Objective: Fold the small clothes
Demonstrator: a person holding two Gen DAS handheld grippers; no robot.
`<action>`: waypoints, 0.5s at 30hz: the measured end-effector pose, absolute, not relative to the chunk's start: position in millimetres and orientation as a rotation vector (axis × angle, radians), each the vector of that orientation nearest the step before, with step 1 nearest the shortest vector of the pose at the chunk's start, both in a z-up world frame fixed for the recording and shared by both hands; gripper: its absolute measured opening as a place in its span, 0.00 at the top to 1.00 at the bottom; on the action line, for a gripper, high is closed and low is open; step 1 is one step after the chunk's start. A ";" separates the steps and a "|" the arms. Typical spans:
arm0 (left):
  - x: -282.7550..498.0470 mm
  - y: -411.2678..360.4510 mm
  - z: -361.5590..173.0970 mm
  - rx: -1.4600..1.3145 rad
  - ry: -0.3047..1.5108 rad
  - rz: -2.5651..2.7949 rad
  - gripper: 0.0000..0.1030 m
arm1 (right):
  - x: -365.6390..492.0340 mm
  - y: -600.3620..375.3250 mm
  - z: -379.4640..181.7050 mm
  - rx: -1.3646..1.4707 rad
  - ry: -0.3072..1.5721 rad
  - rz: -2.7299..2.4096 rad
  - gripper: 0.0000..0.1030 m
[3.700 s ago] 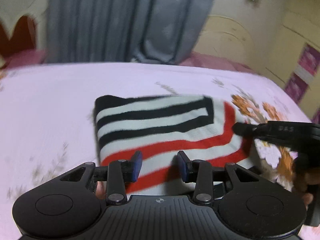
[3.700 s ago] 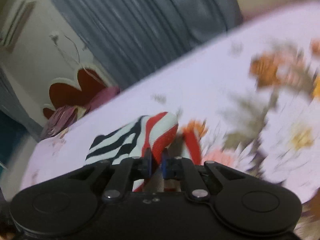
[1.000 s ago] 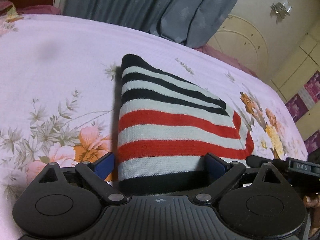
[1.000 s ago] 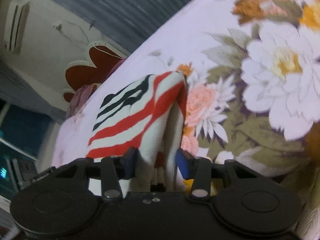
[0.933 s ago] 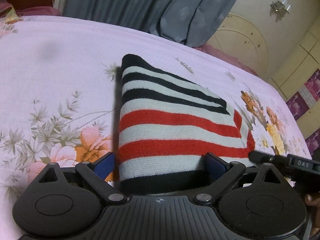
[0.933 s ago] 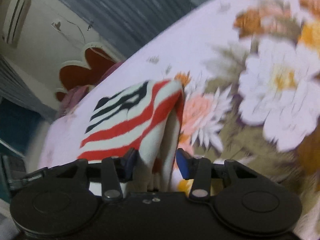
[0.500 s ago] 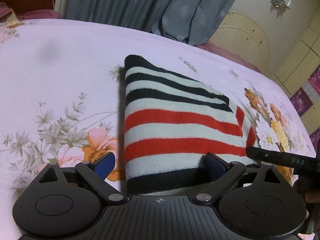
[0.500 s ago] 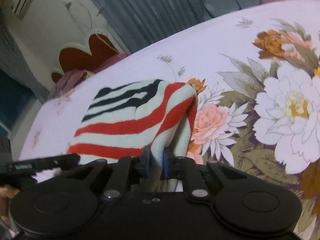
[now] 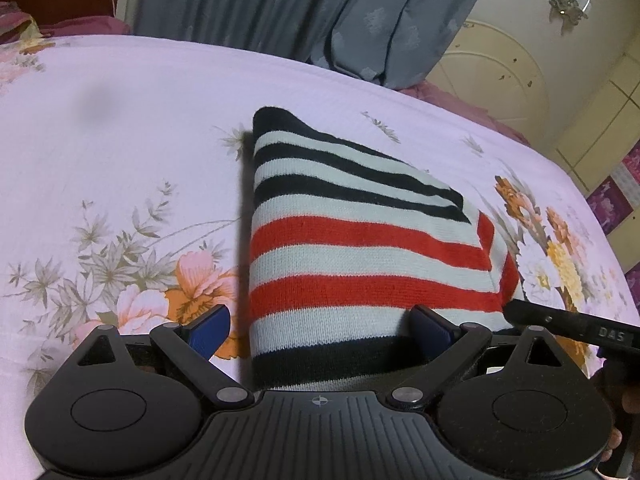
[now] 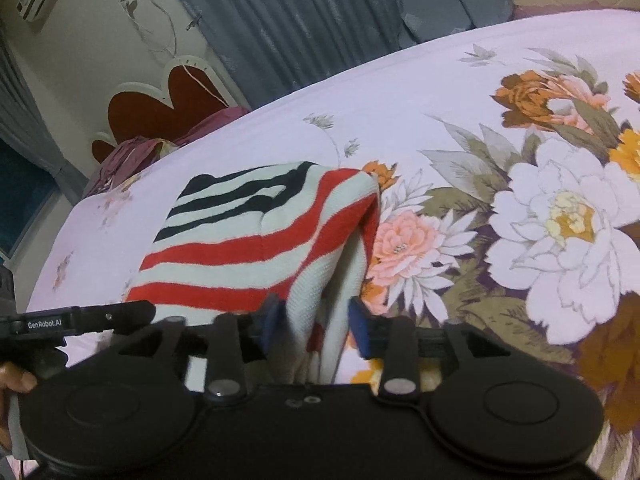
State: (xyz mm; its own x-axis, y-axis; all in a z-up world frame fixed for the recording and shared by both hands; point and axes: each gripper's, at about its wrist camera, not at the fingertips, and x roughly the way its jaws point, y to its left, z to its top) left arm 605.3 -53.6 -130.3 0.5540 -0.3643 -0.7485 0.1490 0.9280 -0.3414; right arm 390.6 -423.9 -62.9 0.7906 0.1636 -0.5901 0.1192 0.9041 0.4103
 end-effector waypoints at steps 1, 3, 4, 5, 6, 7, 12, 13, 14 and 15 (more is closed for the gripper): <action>604.8 -54.1 -128.6 -0.247 0.934 -0.306 0.07 | 388.8 -425.5 -63.6 0.461 0.666 0.025 0.48; 602.5 -54.4 -125.1 -0.254 0.921 -0.325 0.07 | 384.0 -430.9 -66.9 0.504 0.672 0.043 0.46; 601.6 -53.9 -124.3 -0.260 0.918 -0.339 0.07 | 381.8 -434.5 -69.2 0.538 0.673 0.059 0.46; 600.6 -53.6 -124.7 -0.265 0.919 -0.351 0.07 | 379.9 -438.9 -72.6 0.583 0.676 0.076 0.46; 600.7 -53.7 -125.9 -0.268 0.927 -0.364 0.07 | 379.3 -442.7 -76.4 0.623 0.682 0.091 0.45; 601.3 -54.1 -128.0 -0.268 0.939 -0.371 0.07 | 379.9 -446.9 -81.5 0.668 0.695 0.103 0.44; 609.7 -46.7 -139.3 -0.356 0.976 -0.404 0.07 | 384.4 -458.6 -98.8 0.823 0.701 0.153 0.42; 610.3 -46.1 -141.7 -0.370 0.982 -0.408 0.07 | 386.3 -459.6 -99.8 0.835 0.702 0.160 0.42; 611.0 -46.4 -143.6 -0.377 0.985 -0.409 0.07 | 388.3 -459.5 -100.1 0.836 0.705 0.166 0.42; 611.9 -47.6 -145.1 -0.376 0.988 -0.411 0.07 | 390.7 -459.3 -100.2 0.837 0.708 0.171 0.41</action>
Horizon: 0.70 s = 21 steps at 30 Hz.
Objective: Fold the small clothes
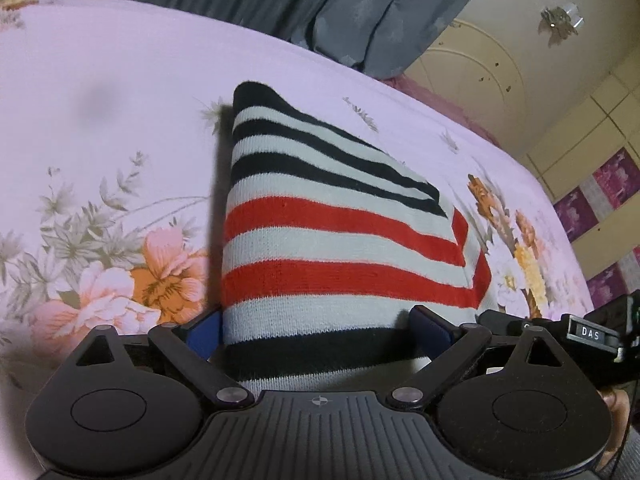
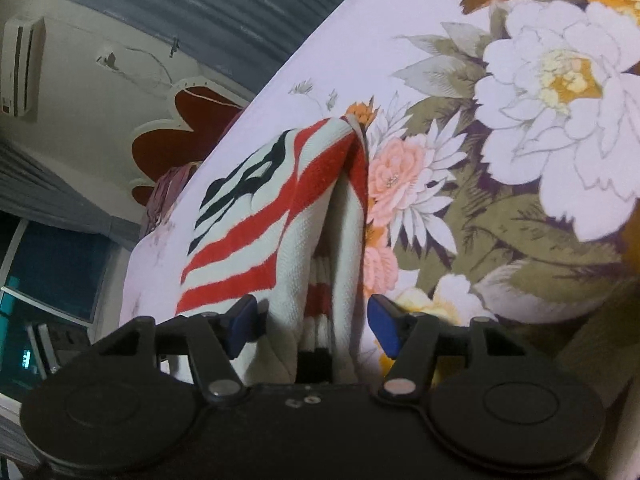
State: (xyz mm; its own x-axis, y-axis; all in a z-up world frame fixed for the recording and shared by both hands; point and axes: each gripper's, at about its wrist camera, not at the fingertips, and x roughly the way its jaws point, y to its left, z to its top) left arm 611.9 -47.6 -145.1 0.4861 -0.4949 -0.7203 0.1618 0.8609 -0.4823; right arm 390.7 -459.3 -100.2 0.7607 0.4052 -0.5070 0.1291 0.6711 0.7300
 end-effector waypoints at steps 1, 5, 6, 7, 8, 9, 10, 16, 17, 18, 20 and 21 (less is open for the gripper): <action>612.2 -49.9 -145.9 -0.367 0.990 -0.410 0.07 | 393.4 -458.4 -100.2 0.838 0.712 0.178 0.41; 615.1 -60.1 -146.6 -0.336 0.993 -0.386 0.07 | 409.3 -455.3 -99.1 0.832 0.723 0.212 0.40; 615.8 -63.9 -146.0 -0.320 0.992 -0.377 0.07 | 413.2 -454.4 -98.2 0.827 0.725 0.216 0.41; 616.7 -68.3 -145.1 -0.298 0.992 -0.366 0.07 | 415.8 -453.1 -97.9 0.817 0.725 0.216 0.47; 617.6 -73.4 -143.6 -0.273 0.992 -0.356 0.08 | 418.7 -450.3 -96.6 0.791 0.729 0.205 0.50; 617.8 -78.1 -141.9 -0.246 0.992 -0.344 0.08 | 420.0 -447.2 -94.9 0.757 0.732 0.197 0.53; 617.5 -83.0 -140.2 -0.220 0.990 -0.334 0.12 | 420.0 -444.3 -92.6 0.724 0.734 0.192 0.56; 607.3 -106.0 -121.8 -0.050 0.941 -0.310 0.30 | 416.4 -418.8 -78.2 0.530 0.727 0.128 0.63; 605.9 -109.1 -118.9 -0.026 0.933 -0.306 0.32 | 415.6 -412.0 -74.5 0.495 0.723 0.111 0.64; 604.1 -110.6 -116.0 -0.005 0.928 -0.303 0.34 | 414.5 -407.3 -72.9 0.465 0.720 0.098 0.65; 600.8 -116.8 -109.8 0.049 0.912 -0.300 0.38 | 411.2 -399.2 -67.1 0.413 0.711 0.076 0.67; 599.0 -119.3 -107.5 0.075 0.905 -0.300 0.39 | 409.4 -396.0 -63.5 0.394 0.706 0.068 0.68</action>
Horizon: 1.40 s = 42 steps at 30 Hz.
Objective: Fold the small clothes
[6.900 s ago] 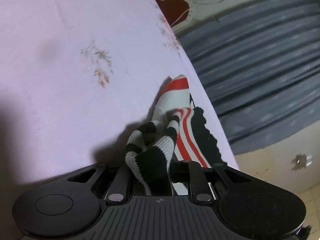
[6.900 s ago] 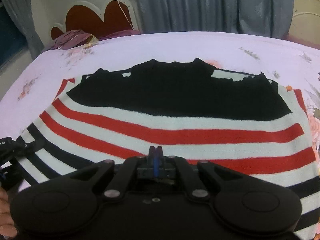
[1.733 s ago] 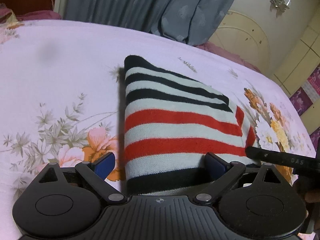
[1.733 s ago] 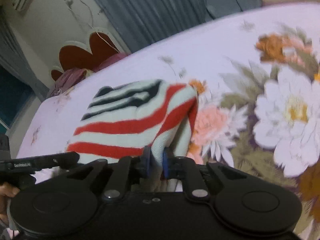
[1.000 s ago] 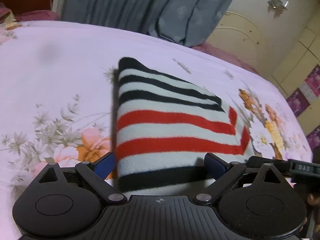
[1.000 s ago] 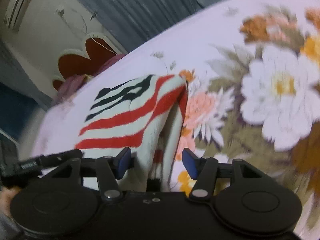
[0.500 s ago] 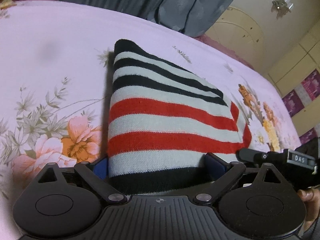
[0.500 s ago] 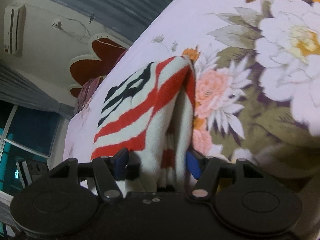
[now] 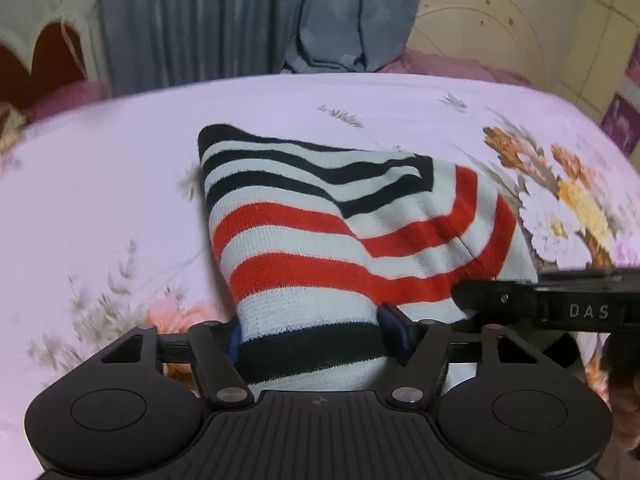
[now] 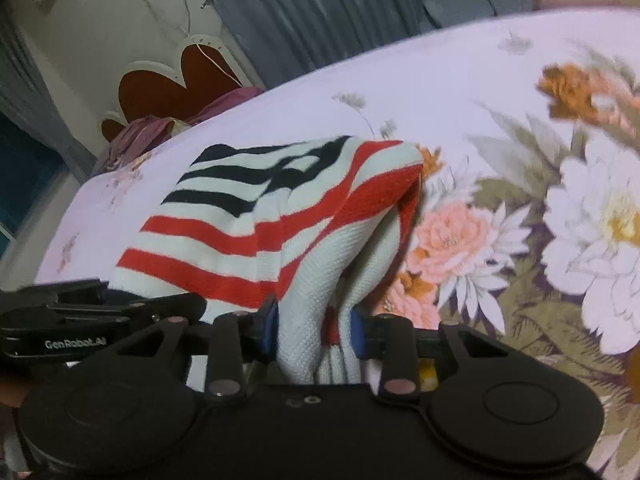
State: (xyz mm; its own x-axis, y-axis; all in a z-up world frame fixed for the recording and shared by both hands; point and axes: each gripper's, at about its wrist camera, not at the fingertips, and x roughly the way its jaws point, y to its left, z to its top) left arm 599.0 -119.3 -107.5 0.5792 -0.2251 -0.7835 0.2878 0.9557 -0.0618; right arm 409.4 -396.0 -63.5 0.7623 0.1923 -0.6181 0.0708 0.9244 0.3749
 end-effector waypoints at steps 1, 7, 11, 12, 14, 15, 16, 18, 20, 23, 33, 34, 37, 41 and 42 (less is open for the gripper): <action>598.1 -122.1 -105.0 0.095 0.898 -0.301 0.40 | 407.6 -393.5 -60.2 0.376 0.701 0.062 0.68; 587.7 -118.4 -88.8 0.132 0.855 -0.338 0.46 | 403.4 -367.5 -38.8 0.291 0.667 0.028 0.69; 578.3 -100.7 -78.7 0.149 0.826 -0.364 0.46 | 403.9 -341.9 -28.7 0.253 0.650 0.003 0.69; 575.7 -93.3 -76.1 0.146 0.820 -0.368 0.46 | 404.9 -334.2 -26.5 0.244 0.647 -0.004 0.69; 570.8 -74.8 -71.9 0.142 0.808 -0.372 0.46 | 405.4 -316.1 -22.4 0.225 0.639 -0.013 0.69; 568.1 -63.3 -69.6 0.140 0.804 -0.371 0.46 | 406.6 -308.2 -21.0 0.218 0.636 -0.013 0.69; 566.0 -52.1 -67.7 0.137 0.800 -0.369 0.46 | 407.7 -298.6 -19.5 0.210 0.634 -0.012 0.69; 562.4 -29.1 -65.4 0.130 0.795 -0.362 0.46 | 413.2 -278.3 -17.1 0.197 0.631 -0.006 0.69; 559.5 -3.4 -63.6 0.125 0.792 -0.349 0.46 | 420.0 -256.8 -16.0 0.187 0.629 0.006 0.69; 554.7 37.9 -62.5 0.120 0.789 -0.322 0.46 | 434.2 -220.3 -16.3 0.165 0.630 0.033 0.69; 553.1 161.9 -77.5 0.035 0.813 -0.244 0.46 | 487.9 -117.3 -25.7 0.114 0.658 0.113 0.69; 554.5 170.3 -79.7 0.027 0.813 -0.247 0.46 | 491.5 -111.4 -26.4 0.109 0.662 0.114 0.69; 559.3 181.5 -87.5 0.010 0.811 -0.262 0.46 | 497.4 -100.0 -29.2 0.093 0.667 0.106 0.69; 568.4 193.5 -117.2 -0.013 0.832 -0.258 0.24 | 505.6 -101.5 -48.0 0.067 0.717 0.050 0.69; 568.9 197.1 -128.0 -0.018 0.815 -0.238 0.04 | 510.1 -106.2 -59.1 0.075 0.753 0.024 0.69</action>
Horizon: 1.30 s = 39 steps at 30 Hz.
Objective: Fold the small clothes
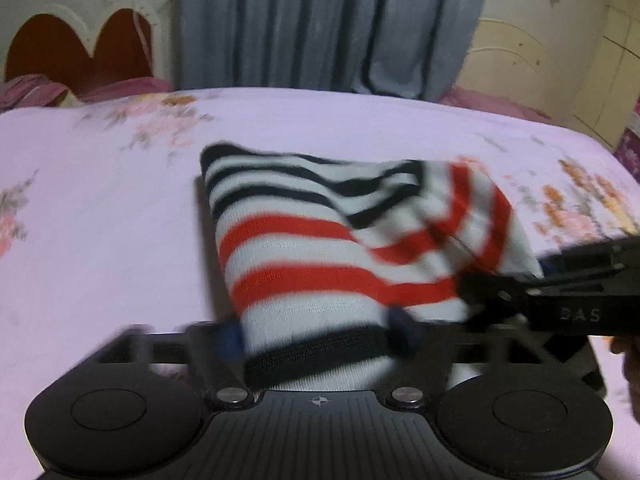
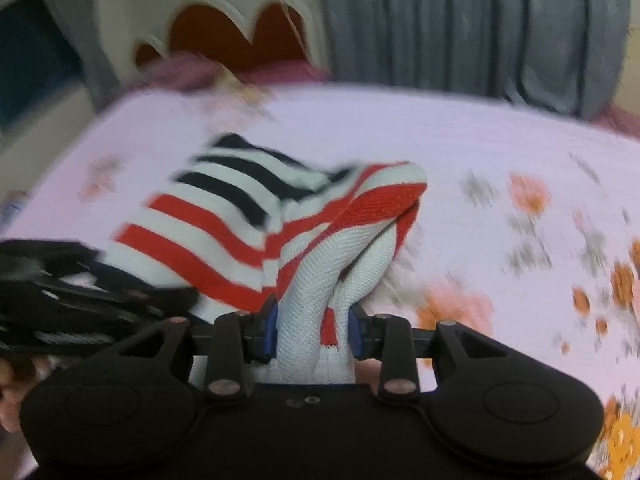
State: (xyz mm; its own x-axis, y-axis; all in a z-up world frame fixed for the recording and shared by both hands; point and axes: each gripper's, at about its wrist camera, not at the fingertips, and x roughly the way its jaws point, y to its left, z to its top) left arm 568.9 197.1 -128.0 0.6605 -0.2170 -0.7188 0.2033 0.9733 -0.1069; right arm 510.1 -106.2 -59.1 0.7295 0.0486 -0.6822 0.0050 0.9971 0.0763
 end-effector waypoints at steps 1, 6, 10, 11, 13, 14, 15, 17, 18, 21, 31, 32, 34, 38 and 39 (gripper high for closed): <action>569.8 199.3 -136.4 -0.035 0.808 -0.228 0.00 | 512.3 -113.3 -71.1 0.110 0.778 0.019 0.68; 572.4 214.3 -149.5 -0.178 0.827 -0.252 0.00 | 506.6 -129.0 -78.9 0.195 0.762 0.035 0.67; 569.7 208.6 -137.0 -0.096 0.799 -0.259 0.00 | 507.2 -133.6 -76.6 0.205 0.763 0.028 0.60; 564.0 215.9 -128.2 -0.073 0.773 -0.251 0.00 | 507.0 -133.7 -75.5 0.209 0.766 0.021 0.58; 554.0 221.3 -111.7 -0.028 0.694 -0.228 0.19 | 500.2 -130.6 -65.2 0.173 0.747 -0.016 0.54; 553.2 224.5 -103.4 -0.020 0.675 -0.228 0.29 | 494.5 -127.9 -55.3 0.125 0.704 -0.046 0.54; 555.5 228.2 -96.4 -0.020 0.669 -0.230 0.42 | 492.7 -124.0 -47.8 0.093 0.670 -0.060 0.55; 564.4 225.5 -89.0 -0.016 0.657 -0.256 0.45 | 496.2 -117.9 -35.6 0.056 0.629 -0.063 0.63; 570.0 220.0 -88.6 0.001 0.668 -0.272 0.45 | 501.4 -114.4 -33.4 0.038 0.628 -0.056 0.66; 587.8 198.0 -104.2 0.058 0.763 -0.316 0.44 | 526.2 -103.0 -42.5 -0.020 0.695 -0.031 0.81; 571.4 190.2 -101.4 0.086 0.750 -0.302 0.52 | 531.8 -104.8 -56.5 -0.042 0.760 -0.064 0.78; 563.8 190.4 -96.7 0.096 0.737 -0.305 0.53 | 524.0 -102.5 -50.3 -0.045 0.743 -0.059 0.77; 539.4 192.6 -89.0 0.087 0.713 -0.308 0.57 | 505.8 -97.8 -40.7 -0.052 0.715 -0.022 0.78; 495.7 191.6 -85.6 0.054 0.730 -0.314 0.67 | 463.0 -82.0 -37.1 -0.084 0.724 0.043 0.80; 489.0 189.4 -89.0 0.067 0.743 -0.300 0.67 | 455.5 -79.0 -39.3 -0.087 0.737 0.055 0.80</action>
State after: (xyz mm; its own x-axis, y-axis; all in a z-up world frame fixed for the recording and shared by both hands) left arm 489.0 189.4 -89.0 0.6960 -0.2448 -0.6750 0.2923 0.9553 -0.0451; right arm 455.5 -79.0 -39.3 0.7394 0.0190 -0.6730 -0.0803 0.9950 -0.0601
